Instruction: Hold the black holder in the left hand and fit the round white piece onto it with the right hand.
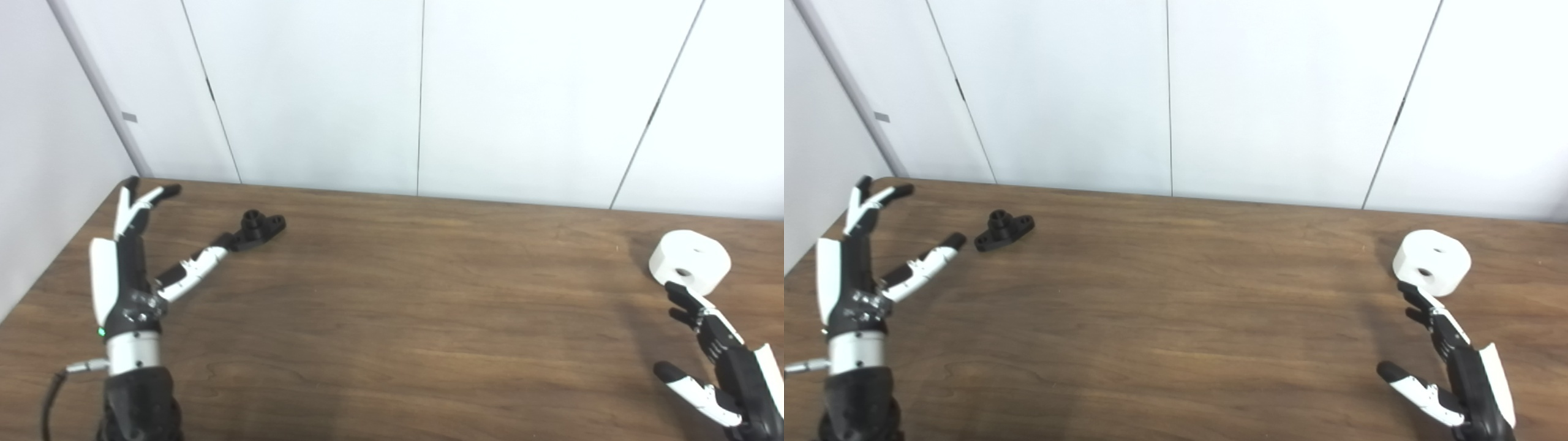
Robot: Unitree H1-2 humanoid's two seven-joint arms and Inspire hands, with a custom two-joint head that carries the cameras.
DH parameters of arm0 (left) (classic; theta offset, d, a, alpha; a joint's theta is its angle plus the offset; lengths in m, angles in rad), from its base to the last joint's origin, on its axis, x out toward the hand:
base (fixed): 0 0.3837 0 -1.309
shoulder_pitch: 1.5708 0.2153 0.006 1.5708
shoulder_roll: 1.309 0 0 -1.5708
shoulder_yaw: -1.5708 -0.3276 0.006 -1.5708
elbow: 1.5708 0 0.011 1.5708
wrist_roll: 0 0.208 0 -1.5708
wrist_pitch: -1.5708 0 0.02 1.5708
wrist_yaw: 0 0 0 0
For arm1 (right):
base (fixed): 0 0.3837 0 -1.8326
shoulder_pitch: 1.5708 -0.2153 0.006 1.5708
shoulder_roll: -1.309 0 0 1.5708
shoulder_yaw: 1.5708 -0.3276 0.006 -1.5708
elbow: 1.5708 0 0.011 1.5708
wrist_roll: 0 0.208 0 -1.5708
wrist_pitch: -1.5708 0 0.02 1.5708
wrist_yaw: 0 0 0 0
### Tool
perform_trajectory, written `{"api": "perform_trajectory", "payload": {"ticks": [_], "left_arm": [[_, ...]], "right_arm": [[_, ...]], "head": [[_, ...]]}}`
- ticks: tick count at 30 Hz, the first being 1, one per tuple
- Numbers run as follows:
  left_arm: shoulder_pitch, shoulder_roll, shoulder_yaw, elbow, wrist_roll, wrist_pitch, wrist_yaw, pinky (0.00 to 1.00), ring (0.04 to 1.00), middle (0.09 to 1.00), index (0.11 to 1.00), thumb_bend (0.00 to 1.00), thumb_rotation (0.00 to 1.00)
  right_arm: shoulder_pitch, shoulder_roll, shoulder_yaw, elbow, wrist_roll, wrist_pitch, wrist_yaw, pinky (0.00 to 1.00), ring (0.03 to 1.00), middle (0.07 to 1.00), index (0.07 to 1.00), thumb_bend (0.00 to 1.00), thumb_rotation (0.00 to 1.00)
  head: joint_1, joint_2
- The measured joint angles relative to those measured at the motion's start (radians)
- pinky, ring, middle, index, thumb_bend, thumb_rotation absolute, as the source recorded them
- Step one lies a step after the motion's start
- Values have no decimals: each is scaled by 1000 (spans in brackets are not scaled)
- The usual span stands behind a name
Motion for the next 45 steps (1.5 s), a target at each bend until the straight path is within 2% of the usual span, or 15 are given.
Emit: {"api": "perform_trajectory", "payload": {"ticks": [3,7,11,16,18,23,27,33,41,45], "left_arm": [[-41,46,16,2,11,35,2,1000,1000,1000,780,870,311],[-75,72,9,12,13,75,-6,1000,1000,1000,776,923,328],[-80,111,-20,48,19,152,-70,1000,1000,1000,792,975,373],[-91,181,-54,81,-40,275,-204,1000,1000,1000,811,999,393],[-102,199,-74,94,-44,301,-234,1000,1000,1000,811,1000,393],[-125,225,-123,134,-5,314,-292,1000,1000,1000,816,1000,403],[-147,227,-132,163,66,319,-357,1000,1000,1000,829,1000,384],[-178,218,-126,229,163,320,-414,1000,1000,1000,836,1000,354],[-211,218,-137,314,211,320,-429,1000,1000,1000,839,1000,341],[-214,219,-144,352,210,320,-409,1000,1000,1000,849,1000,336]], "right_arm": [[0,-2,0,4,7,0,4,842,888,886,848,709,660],[-2,-3,0,7,16,-2,7,845,888,884,851,702,650],[-5,-6,0,11,20,-5,7,836,884,881,849,707,655],[-8,-18,1,25,21,-13,7,850,893,885,851,697,649],[-10,-26,1,33,21,-14,7,853,895,885,852,705,659],[-13,-29,1,38,21,-15,7,853,893,885,851,691,652],[-16,-32,1,42,21,-15,7,852,896,889,855,675,645],[-18,-34,1,46,21,-16,7,853,896,888,857,670,642],[-24,-41,1,56,27,-20,7,852,896,887,852,667,633],[-25,-44,2,58,28,-21,7,845,895,886,852,653,607]], "head": [[6,-5],[9,-8],[17,-14],[23,-18],[25,-20],[32,-23],[40,-29],[46,-35],[54,-40],[55,-43]]}}
